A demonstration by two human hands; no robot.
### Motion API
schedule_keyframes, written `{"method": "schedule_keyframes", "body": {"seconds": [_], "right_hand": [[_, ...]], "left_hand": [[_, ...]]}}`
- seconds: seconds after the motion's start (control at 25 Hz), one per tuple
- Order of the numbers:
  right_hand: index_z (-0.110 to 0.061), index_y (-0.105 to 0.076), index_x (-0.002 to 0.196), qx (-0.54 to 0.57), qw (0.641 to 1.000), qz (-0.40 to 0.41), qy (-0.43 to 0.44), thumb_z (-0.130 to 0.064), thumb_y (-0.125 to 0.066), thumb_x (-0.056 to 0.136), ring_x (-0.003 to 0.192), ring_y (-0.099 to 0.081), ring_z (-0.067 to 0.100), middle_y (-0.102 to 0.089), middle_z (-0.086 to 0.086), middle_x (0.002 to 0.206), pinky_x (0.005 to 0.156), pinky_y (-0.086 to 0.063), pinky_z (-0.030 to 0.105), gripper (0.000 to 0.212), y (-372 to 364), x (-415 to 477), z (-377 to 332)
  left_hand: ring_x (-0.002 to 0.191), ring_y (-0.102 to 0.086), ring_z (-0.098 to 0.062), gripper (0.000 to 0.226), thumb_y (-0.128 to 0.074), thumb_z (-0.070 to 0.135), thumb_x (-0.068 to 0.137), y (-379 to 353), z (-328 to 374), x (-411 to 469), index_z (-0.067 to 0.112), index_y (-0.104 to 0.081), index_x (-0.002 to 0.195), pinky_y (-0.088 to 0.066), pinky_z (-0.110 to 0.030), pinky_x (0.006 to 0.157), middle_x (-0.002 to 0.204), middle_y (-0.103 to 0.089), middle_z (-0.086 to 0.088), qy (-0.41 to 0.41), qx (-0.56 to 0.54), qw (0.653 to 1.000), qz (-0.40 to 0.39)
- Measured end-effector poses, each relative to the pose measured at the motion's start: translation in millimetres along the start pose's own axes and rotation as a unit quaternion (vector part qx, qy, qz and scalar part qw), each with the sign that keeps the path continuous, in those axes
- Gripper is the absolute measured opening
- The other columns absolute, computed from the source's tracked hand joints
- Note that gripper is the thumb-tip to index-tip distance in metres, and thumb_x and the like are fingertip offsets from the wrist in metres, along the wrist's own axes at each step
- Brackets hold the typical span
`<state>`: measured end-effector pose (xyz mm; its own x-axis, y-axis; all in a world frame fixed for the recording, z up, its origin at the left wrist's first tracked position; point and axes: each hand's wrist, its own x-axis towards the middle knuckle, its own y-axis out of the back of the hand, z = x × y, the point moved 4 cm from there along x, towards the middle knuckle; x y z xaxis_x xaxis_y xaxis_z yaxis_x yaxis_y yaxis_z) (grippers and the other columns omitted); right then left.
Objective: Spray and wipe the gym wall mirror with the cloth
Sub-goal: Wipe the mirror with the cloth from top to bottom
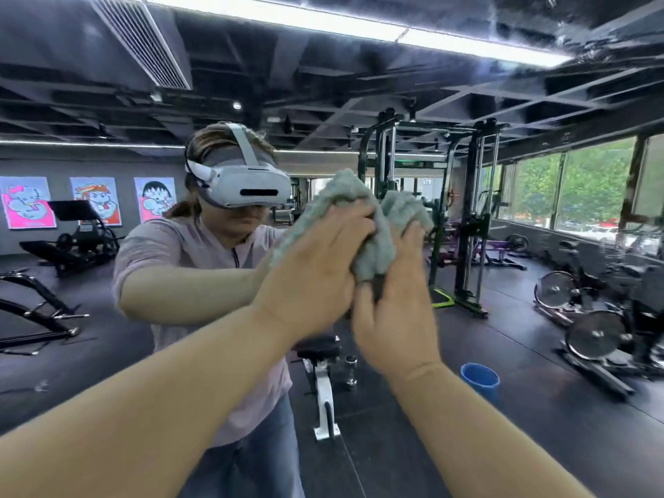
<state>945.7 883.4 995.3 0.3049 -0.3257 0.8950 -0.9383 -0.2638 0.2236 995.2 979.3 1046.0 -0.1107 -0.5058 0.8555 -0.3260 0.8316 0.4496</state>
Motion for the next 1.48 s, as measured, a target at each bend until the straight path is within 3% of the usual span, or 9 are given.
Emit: {"method": "schedule_keyframes", "body": {"seconds": [0.12,0.24,0.36,0.56,0.88,1.12,1.24,1.36,1.48], "right_hand": [[-0.001,-0.036,0.144,-0.043,0.994,-0.017,0.095,-0.028,-0.039,0.093,0.146,-0.007,0.043,-0.015,0.032,0.154,0.119,-0.011,0.047,0.057,-8.6,-1.3,16.1],[0.003,-0.057,0.127,-0.126,0.979,0.005,0.158,-0.023,-0.037,0.089,0.138,-0.027,0.048,-0.028,0.032,0.150,0.104,-0.039,0.060,0.050,21.1,24.8,57.8],[-0.013,-0.042,0.145,-0.081,0.993,0.056,0.066,-0.028,-0.028,0.080,0.136,-0.033,0.049,-0.017,0.029,0.156,0.095,-0.047,0.060,0.068,54.7,57.8,80.5],[-0.023,-0.034,0.150,-0.116,0.988,0.037,0.091,-0.042,-0.035,0.095,0.141,0.003,0.055,-0.007,0.036,0.154,0.116,-0.007,0.062,0.058,6.6,27.1,39.6],[-0.015,-0.017,0.153,0.042,0.992,0.115,-0.007,-0.009,-0.038,0.093,0.147,-0.017,0.029,-0.017,0.012,0.160,0.117,-0.022,0.049,0.064,18.1,48.7,31.4],[-0.012,-0.024,0.150,-0.056,0.970,-0.039,0.235,-0.003,-0.047,0.088,0.146,-0.017,0.025,-0.029,0.008,0.155,0.121,-0.015,0.038,0.067,-79.0,-36.4,-75.0],[-0.022,-0.037,0.143,-0.067,0.990,-0.010,0.121,-0.024,-0.040,0.103,0.129,-0.050,0.022,-0.053,0.005,0.140,0.106,-0.039,0.023,0.041,-52.2,-10.8,-88.6],[-0.017,-0.030,0.150,0.019,0.992,0.084,-0.098,-0.027,-0.056,0.096,0.136,-0.042,0.024,-0.042,0.010,0.149,0.114,-0.034,0.039,0.060,-49.2,17.3,-95.1],[-0.008,-0.026,0.149,-0.019,0.998,0.056,0.005,0.000,-0.057,0.084,0.143,-0.026,0.032,-0.032,0.017,0.153,0.118,-0.019,0.041,0.073,-126.7,-18.7,-172.3]], "left_hand": [[0.121,-0.048,-0.030,0.043,-0.042,0.007,0.078,-3.2,-3.5,5.7,-0.007,-0.061,0.114,-0.029,-0.031,0.111,0.129,-0.057,-0.022,-0.045,0.077,0.996,-0.014],[0.127,-0.046,-0.032,0.041,-0.048,0.012,0.089,-6.7,-6.0,3.6,-0.004,-0.059,0.126,-0.029,-0.039,0.114,0.137,-0.053,-0.019,-0.079,0.161,0.983,-0.041],[0.133,-0.043,-0.027,0.042,-0.049,0.019,0.094,-20.4,4.6,3.8,0.001,-0.055,0.132,-0.033,-0.043,0.110,0.143,-0.048,-0.014,-0.094,0.195,0.975,-0.057],[0.126,-0.047,-0.022,0.038,-0.049,0.020,0.092,-2.1,2.4,-6.9,0.006,-0.064,0.124,-0.036,-0.039,0.102,0.136,-0.057,-0.007,-0.074,0.241,0.967,-0.035],[0.121,-0.056,-0.030,0.033,-0.052,0.009,0.087,55.0,-27.6,-47.3,0.004,-0.068,0.115,-0.045,-0.046,0.098,0.133,-0.059,-0.010,-0.058,0.247,0.967,-0.033],[0.122,-0.051,-0.029,0.036,-0.045,0.017,0.082,138.0,-73.9,-89.4,0.004,-0.066,0.109,-0.035,-0.045,0.105,0.137,-0.056,-0.009,-0.027,0.283,0.958,-0.032],[0.124,-0.051,-0.027,0.035,-0.048,0.018,0.084,185.4,-98.6,-121.4,0.007,-0.067,0.111,-0.032,-0.042,0.108,0.137,-0.056,-0.007,-0.024,0.274,0.960,-0.043],[0.123,-0.049,-0.025,0.031,-0.048,0.017,0.083,219.9,-114.3,-141.1,0.008,-0.066,0.107,-0.033,-0.041,0.105,0.135,-0.058,-0.006,-0.021,0.269,0.962,-0.043],[0.119,-0.050,-0.023,0.029,-0.051,0.015,0.081,251.5,-131.5,-157.1,0.008,-0.067,0.104,-0.035,-0.039,0.101,0.131,-0.060,-0.005,-0.009,0.277,0.960,-0.034]]}}
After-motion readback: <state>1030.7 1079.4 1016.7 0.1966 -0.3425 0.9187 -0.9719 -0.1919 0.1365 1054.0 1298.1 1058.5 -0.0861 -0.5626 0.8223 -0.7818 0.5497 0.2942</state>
